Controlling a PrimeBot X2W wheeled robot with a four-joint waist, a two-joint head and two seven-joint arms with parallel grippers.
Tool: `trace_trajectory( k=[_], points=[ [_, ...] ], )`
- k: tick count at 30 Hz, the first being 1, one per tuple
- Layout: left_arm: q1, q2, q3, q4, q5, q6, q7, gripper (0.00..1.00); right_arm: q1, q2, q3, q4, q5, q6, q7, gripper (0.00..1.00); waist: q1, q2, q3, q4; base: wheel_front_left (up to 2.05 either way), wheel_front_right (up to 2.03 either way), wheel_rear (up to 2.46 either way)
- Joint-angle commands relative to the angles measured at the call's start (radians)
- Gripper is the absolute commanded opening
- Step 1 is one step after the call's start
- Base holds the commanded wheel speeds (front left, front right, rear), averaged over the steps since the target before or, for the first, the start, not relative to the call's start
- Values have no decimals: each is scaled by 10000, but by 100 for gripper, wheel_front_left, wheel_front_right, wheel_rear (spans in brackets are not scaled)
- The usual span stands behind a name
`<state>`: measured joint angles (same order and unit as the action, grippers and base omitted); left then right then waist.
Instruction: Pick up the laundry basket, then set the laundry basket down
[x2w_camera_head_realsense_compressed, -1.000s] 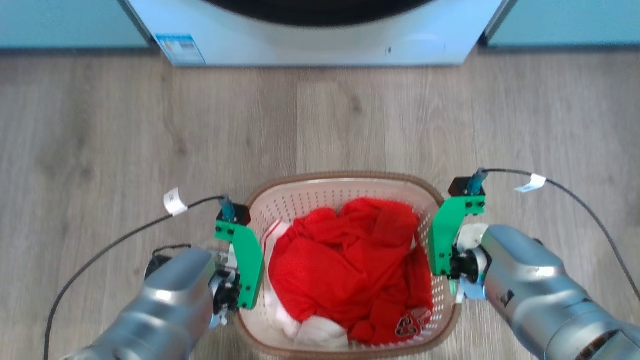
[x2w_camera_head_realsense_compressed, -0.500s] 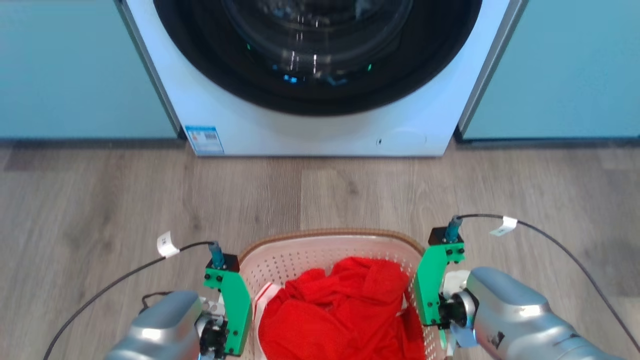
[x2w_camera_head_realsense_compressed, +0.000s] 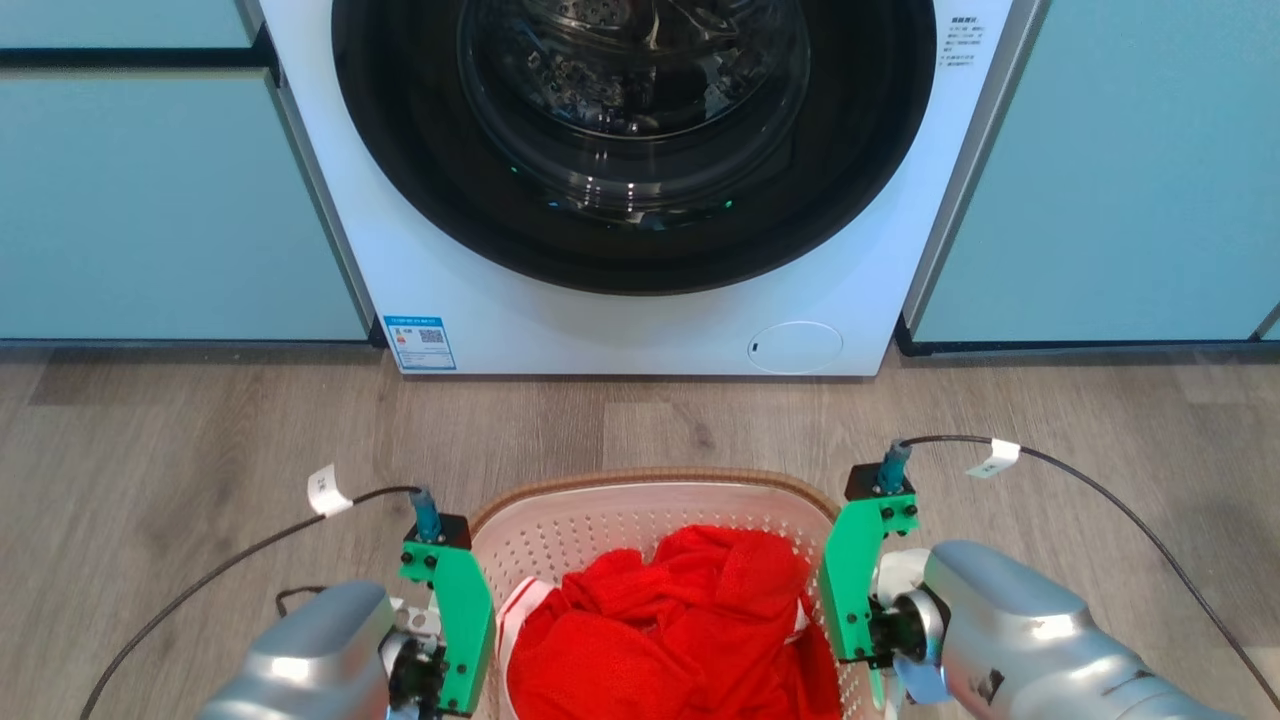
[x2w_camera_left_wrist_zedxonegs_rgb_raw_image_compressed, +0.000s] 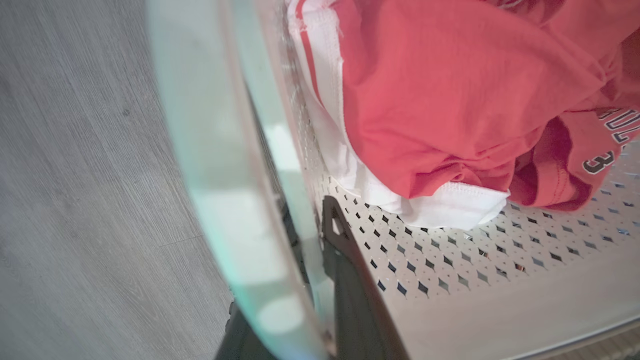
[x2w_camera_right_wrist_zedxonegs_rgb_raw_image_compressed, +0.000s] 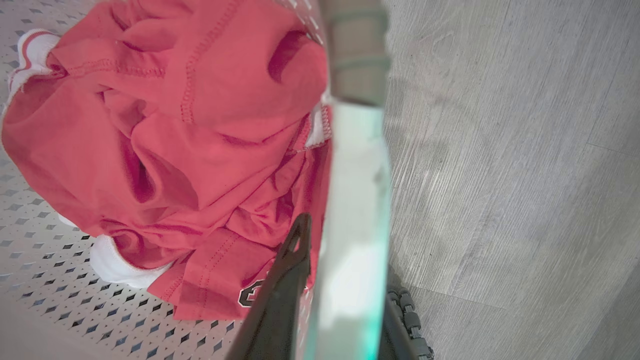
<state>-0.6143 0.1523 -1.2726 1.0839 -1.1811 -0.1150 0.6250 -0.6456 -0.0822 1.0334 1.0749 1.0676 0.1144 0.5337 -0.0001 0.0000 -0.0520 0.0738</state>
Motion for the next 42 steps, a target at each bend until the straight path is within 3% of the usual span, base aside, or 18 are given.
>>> trace_trajectory(
  k=[1,42],
  points=[
    [-534,-28,40,-321,57,-157,65,0,-370,318,85,-602,38,163,-191,0,1,0,-24,8,0,0,0],
    [-484,-6,-43,-389,-45,-157,342,0,-719,319,1088,-278,985,163,-627,0,1,0,-94,22,0,0,0]
  ],
)
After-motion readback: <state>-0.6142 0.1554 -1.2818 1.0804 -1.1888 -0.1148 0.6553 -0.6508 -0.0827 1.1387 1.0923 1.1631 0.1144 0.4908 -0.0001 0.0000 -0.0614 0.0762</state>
